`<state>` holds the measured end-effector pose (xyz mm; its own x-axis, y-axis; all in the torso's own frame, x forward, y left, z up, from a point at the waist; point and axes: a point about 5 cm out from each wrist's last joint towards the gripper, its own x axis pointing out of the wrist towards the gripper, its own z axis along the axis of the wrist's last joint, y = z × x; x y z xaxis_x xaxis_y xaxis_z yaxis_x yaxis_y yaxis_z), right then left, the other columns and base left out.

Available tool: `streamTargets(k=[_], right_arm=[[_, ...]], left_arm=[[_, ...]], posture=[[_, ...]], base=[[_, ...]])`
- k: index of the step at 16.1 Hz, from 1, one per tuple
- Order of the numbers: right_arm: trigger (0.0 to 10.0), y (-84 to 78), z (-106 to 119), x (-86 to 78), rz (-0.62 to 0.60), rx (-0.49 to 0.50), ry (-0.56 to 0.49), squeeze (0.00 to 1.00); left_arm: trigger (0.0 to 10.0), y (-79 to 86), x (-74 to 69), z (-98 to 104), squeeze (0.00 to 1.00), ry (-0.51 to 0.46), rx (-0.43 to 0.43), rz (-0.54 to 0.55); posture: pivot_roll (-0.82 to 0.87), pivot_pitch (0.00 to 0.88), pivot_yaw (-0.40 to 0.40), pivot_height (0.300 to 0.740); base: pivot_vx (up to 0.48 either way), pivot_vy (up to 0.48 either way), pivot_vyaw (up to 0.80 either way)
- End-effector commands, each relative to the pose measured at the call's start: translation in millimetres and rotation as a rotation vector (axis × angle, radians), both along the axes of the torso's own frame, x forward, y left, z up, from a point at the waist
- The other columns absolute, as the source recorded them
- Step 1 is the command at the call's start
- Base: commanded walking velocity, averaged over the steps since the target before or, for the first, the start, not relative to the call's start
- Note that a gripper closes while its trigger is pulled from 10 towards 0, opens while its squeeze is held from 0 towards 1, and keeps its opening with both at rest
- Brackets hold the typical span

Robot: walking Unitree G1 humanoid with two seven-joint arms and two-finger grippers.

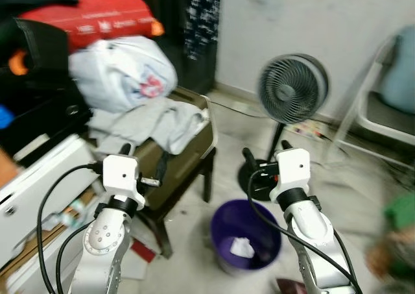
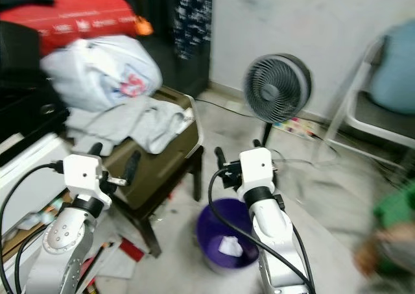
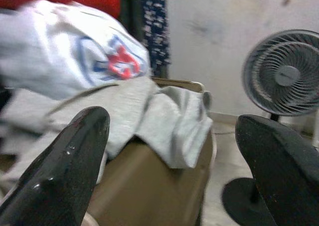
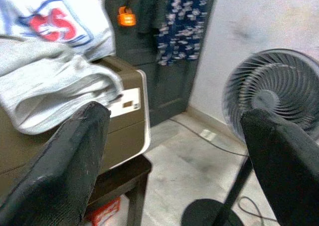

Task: Clean up the room

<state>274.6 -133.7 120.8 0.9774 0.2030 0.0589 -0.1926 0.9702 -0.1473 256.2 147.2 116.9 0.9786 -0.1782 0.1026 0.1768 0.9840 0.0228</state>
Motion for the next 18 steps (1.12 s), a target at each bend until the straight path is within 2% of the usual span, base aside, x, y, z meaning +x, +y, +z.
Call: streamTargets(k=[1, 6, 14, 18], right_arm=[[10.0, -4.5, 6.3, 1.2, 0.001, -0.015, -0.015, 0.00], [10.0, -11.8, 9.6, 2.2, -0.011, -0.036, -0.019, 0.00], [10.0, -8.5, 9.8, 4.0, -0.007, -0.039, -0.016, 0.00], [10.0, -8.3, 9.2, 3.9, -0.014, -0.032, -0.011, 0.00]], left_arm=[[10.0, -4.5, -2.2, 1.2, 0.00, -0.003, 0.007, -0.016], [10.0, -7.9, -2.8, -0.3, 0.00, 0.004, 0.007, -0.016], [10.0, -9.7, 2.3, 3.1, 0.00, -0.007, 0.021, -0.006], [10.0, -9.1, 3.6, 3.5, 0.00, -0.005, 0.034, 0.000]], posture=[[-0.10, 0.029, -0.021, 0.740], [-0.13, 0.032, -0.017, 0.740], [-0.12, 0.034, -0.017, 0.740], [-0.12, 0.037, -0.015, 0.740]], base=[[0.000, 0.000, 0.80], [0.000, 0.000, 0.80], [0.000, 0.000, 0.74], [0.000, 0.000, 0.15]])
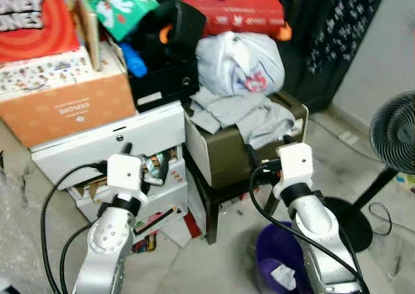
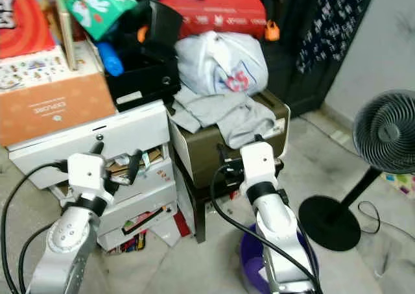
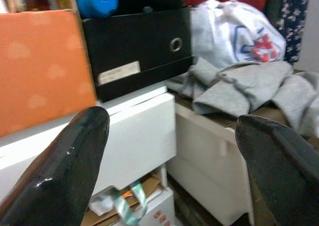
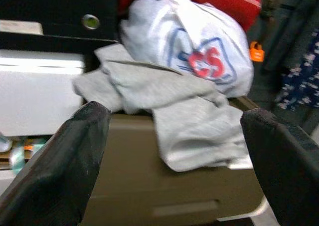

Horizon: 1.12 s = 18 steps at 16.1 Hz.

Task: Clean up the room

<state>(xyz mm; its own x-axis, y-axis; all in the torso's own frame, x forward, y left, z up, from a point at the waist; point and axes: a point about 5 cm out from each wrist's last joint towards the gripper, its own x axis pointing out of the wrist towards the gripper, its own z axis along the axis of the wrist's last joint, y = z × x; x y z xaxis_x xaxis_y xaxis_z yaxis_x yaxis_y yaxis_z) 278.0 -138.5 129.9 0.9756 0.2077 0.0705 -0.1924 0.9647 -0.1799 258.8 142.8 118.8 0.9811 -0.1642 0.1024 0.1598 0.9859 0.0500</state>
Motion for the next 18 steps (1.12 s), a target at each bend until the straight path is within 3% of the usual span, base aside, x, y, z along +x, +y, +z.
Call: streamTargets(k=[1, 9, 15, 18], right_arm=[[10.0, -3.3, 0, 0.6, -0.016, -0.003, 0.007, 0.00], [10.0, -1.2, 0, 2.2, -0.012, -0.008, 0.003, 0.00], [10.0, -0.9, -1, 6.0, -0.014, -0.008, 0.002, 0.00], [10.0, -1.4, -3, 3.5, -0.014, -0.015, 0.005, 0.00]], left_arm=[[10.0, -4.5, 1.3, 2, 0.00, -0.001, 0.009, -0.015], [10.0, -5.3, 4.1, 2, 0.00, -0.001, -0.007, -0.023], [10.0, 0.6, 1.9, 0, 0.00, 0.002, 0.021, -0.036], [10.0, 6.2, -13.0, -6, 0.00, 0.020, 0.044, -0.029]], posture=[[-0.12, 0.037, -0.015, 0.740], [-0.12, 0.026, -0.015, 0.740], [-0.11, 0.008, -0.014, 0.740], [-0.09, 0.006, -0.016, 0.740]], base=[[0.000, 0.000, 0.00], [0.000, 0.000, 0.66], [0.000, 0.000, 0.00], [0.000, 0.000, 0.00]])
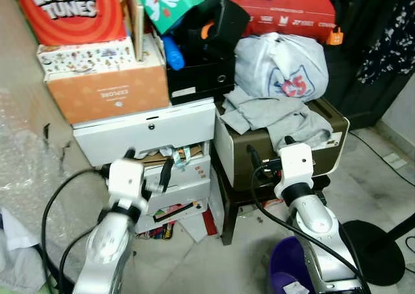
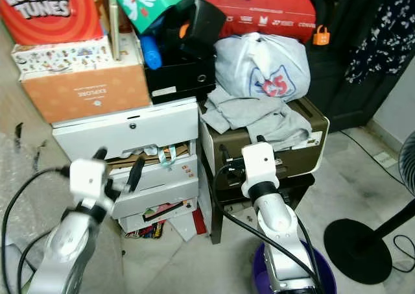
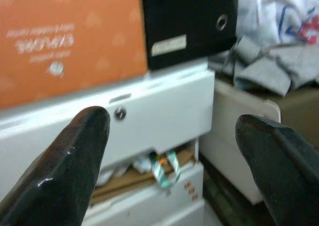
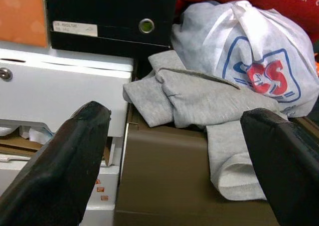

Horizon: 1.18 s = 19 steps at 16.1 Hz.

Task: Clean up the room

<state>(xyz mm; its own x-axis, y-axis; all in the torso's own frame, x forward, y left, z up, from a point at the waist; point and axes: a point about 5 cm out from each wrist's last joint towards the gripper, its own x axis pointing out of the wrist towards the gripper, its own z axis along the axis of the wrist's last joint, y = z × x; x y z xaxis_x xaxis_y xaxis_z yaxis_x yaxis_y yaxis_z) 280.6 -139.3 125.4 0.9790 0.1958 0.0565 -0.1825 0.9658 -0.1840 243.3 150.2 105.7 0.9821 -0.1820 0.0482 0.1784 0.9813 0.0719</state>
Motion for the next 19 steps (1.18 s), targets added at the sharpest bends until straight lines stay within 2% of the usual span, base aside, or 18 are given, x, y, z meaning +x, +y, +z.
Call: streamTargets(k=[1, 7, 11, 14, 17, 19], right_arm=[[10.0, -1.2, -3, -2.8, 0.005, -0.010, 0.003, 0.00], [10.0, 1.8, -1, 2.1, 0.000, -0.004, -0.003, 0.00], [10.0, -12.1, -8, 5.6, -0.056, -0.022, 0.014, 0.00], [10.0, -45.4, -23, 6.7, -0.187, -0.086, 0.055, 0.00], [10.0, -73.5, -40, 2.2, -0.307, -0.161, 0.103, 0.00], [10.0, -98.9, -63, -9.1, -0.410, -0.191, 0.189, 0.00]], left_arm=[[10.0, 2.2, -2.2, 3, 0.00, -0.015, 0.019, -0.003], [10.0, -0.8, 3.5, 7, 0.00, -0.022, 0.008, -0.021], [10.0, 3.1, 3.2, -1, 0.00, 0.013, 0.029, -0.043], [10.0, 21.2, -17.9, -26, 0.00, 0.111, 0.060, -0.024], [10.0, 37.0, -30.2, -38, 0.00, 0.145, 0.078, -0.009], [10.0, 48.1, -52.1, -56, 0.00, 0.216, 0.083, -0.008]], posture=[[-0.09, 0.007, -0.017, 0.740], [-0.09, 0.009, -0.013, 0.740], [-0.08, 0.004, -0.010, 0.740], [-0.07, 0.000, -0.016, 0.740], [-0.06, 0.000, -0.016, 0.740], [-0.06, 0.000, -0.007, 0.740]], base=[[0.000, 0.000, 0.00], [0.000, 0.000, 0.77], [0.000, 0.000, 0.00], [0.000, 0.000, 0.00], [0.000, 0.000, 0.00], [0.000, 0.000, 0.00]])
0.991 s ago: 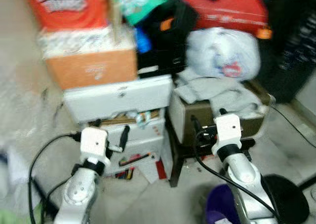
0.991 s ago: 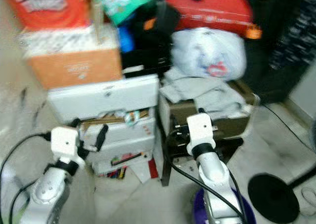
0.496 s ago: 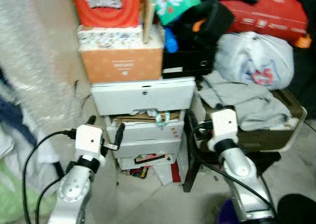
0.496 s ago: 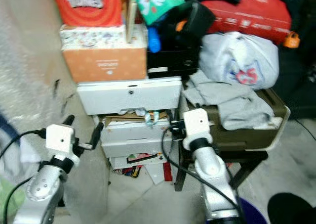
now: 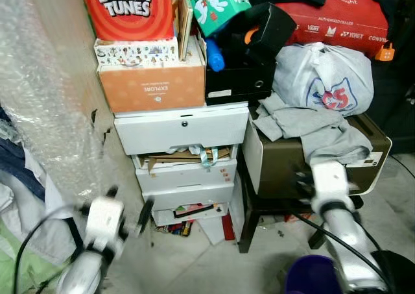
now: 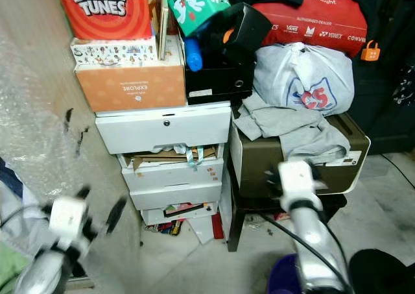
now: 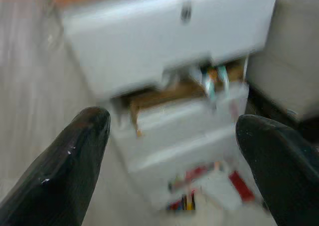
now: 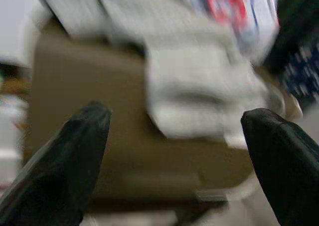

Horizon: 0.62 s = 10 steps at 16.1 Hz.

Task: Clean up the room

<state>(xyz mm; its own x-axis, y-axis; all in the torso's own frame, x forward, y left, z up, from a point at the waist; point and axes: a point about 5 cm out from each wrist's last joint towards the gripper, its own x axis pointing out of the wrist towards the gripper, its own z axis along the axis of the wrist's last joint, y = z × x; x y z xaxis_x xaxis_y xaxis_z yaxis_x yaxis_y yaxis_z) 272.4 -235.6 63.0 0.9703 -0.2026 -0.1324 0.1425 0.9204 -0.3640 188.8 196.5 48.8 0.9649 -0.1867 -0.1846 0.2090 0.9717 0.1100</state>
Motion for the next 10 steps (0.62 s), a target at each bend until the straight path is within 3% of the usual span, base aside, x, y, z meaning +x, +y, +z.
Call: streamTargets(k=[1, 7, 10], right_arm=[[10.0, -10.5, -12, -7.6, -0.049, -0.006, 0.039, 0.00], [10.0, -33.8, -60, -37.9, -0.170, 0.026, 0.220, 0.00], [10.0, -37.8, -85, -56.2, -0.210, 0.075, 0.350, 0.00]], left_arm=[[10.0, 7.3, -9.1, -7, 0.00, 0.025, -0.005, 0.004], [10.0, 37.5, -41.5, -40, 0.00, 0.139, 0.027, 0.070], [10.0, 61.9, -58.8, -71, 0.00, 0.279, 0.081, 0.152]], posture=[[-0.05, 0.000, -0.007, 0.740], [-0.04, 0.005, -0.010, 0.740], [-0.04, 0.009, -0.008, 0.740]], base=[[0.000, 0.000, 0.00], [0.000, 0.000, 0.00], [0.000, 0.000, 0.00]])
